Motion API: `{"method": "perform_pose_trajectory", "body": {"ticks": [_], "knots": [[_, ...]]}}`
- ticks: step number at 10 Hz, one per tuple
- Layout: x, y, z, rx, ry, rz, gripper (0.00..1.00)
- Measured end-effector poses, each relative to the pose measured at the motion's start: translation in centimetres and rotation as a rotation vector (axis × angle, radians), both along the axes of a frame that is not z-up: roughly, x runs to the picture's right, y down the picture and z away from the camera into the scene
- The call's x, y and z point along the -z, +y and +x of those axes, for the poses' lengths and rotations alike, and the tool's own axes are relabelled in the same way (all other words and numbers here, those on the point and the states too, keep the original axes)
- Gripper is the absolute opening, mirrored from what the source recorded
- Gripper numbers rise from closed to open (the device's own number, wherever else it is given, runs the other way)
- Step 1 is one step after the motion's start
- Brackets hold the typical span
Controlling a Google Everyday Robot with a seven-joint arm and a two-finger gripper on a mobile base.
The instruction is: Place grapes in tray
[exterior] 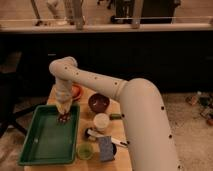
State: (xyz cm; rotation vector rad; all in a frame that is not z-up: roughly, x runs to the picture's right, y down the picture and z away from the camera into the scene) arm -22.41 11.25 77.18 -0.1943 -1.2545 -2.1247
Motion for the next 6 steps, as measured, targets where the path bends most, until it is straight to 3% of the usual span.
{"method": "perform_pose_trajectory", "body": {"ticks": [6], "knots": [[0.02, 0.0, -0.01, 0.0, 0.0, 0.0, 0.8]]}}
